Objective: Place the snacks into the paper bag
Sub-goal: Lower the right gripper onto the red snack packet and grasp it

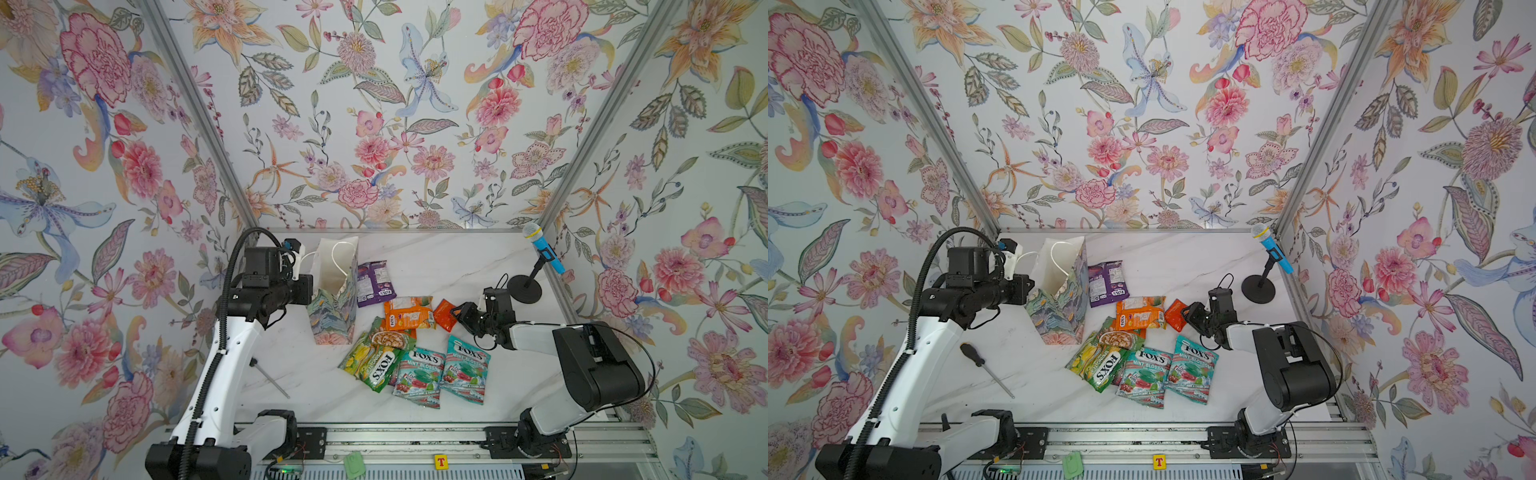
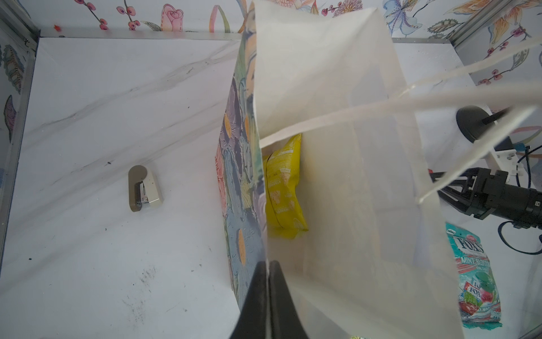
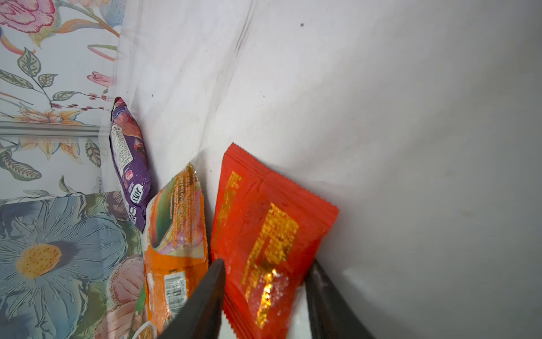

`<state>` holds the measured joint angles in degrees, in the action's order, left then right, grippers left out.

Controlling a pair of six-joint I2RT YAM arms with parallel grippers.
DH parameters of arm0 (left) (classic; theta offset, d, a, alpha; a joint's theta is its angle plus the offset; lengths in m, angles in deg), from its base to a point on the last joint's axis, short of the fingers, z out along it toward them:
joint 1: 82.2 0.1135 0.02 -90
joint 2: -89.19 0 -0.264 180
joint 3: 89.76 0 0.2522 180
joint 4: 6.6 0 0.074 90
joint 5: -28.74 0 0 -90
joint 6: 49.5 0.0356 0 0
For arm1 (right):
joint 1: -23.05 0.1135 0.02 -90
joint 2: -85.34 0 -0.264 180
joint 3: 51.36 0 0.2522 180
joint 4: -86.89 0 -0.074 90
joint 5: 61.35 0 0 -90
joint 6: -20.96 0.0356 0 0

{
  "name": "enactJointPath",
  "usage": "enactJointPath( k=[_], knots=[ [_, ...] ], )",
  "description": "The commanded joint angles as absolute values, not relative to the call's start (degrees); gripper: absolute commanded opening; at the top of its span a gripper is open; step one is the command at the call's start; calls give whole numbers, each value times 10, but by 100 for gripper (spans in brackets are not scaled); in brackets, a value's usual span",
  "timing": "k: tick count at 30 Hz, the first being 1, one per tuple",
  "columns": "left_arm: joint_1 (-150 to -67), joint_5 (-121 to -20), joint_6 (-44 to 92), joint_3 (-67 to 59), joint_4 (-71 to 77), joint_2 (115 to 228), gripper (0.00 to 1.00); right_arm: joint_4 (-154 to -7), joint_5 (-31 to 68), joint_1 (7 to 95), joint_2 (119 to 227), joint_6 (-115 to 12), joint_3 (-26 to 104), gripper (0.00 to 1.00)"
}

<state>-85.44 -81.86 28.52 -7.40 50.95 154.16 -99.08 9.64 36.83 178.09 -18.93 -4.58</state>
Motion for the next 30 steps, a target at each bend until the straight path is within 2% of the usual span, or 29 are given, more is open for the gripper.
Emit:
enactJointPath(
  k=[1,4,7,18,25,30],
  knots=[
    [-848,-815,285,-82,513,1537,5,-991,103,367,1794,-178,-52,22],
    [-848,-815,285,-83,513,1536,5,-990,101,367,1777,-186,-50,8],
    [-847,-814,286,-83,514,1536,5,-969,106,369,1738,-195,-42,0],
    [-845,-816,284,-83,511,1534,5,-750,229,436,1557,-287,99,0],
    [-844,-820,282,-85,508,1534,5,-676,295,511,1531,-324,208,0],
    [-844,-822,280,-88,504,1534,5,-651,322,574,1560,-355,303,0]
  ],
)
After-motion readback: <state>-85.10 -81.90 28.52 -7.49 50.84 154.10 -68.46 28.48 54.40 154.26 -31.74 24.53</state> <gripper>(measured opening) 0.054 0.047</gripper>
